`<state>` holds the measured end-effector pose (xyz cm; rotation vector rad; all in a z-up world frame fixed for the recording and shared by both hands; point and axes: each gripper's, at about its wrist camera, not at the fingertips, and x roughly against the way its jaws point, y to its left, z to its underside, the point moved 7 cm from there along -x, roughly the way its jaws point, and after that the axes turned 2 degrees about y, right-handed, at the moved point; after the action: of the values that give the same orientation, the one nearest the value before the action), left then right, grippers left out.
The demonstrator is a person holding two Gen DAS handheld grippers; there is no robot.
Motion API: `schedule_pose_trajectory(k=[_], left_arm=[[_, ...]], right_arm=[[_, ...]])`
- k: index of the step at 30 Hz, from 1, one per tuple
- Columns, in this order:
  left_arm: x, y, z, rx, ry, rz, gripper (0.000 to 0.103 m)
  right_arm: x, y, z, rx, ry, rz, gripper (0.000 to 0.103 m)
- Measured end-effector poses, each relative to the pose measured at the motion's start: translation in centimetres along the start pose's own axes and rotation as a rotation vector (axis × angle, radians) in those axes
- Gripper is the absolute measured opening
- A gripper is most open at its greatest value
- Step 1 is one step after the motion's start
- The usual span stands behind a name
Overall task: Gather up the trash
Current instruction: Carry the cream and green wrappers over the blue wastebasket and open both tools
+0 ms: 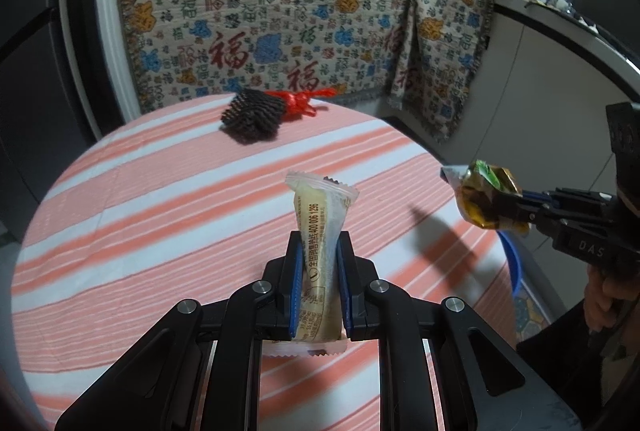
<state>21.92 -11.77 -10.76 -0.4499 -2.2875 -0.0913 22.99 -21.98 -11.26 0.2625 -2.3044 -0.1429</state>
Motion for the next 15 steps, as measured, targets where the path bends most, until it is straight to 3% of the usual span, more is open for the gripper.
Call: schedule_pose_trajectory(k=[8,15], left_arm=[[-2.2,-6.7,0.4,-0.034,0.058,0.148,0.015],[-5.0,-17.2,-0.7,-0.081,0.104,0.335,0.015]], right_arm=[[1.9,-4.4,-0.2,-0.058,-0.031,0.060,0.013],[4.7,-13.9,2.4,-0.216,-0.017,0.189,0.013]])
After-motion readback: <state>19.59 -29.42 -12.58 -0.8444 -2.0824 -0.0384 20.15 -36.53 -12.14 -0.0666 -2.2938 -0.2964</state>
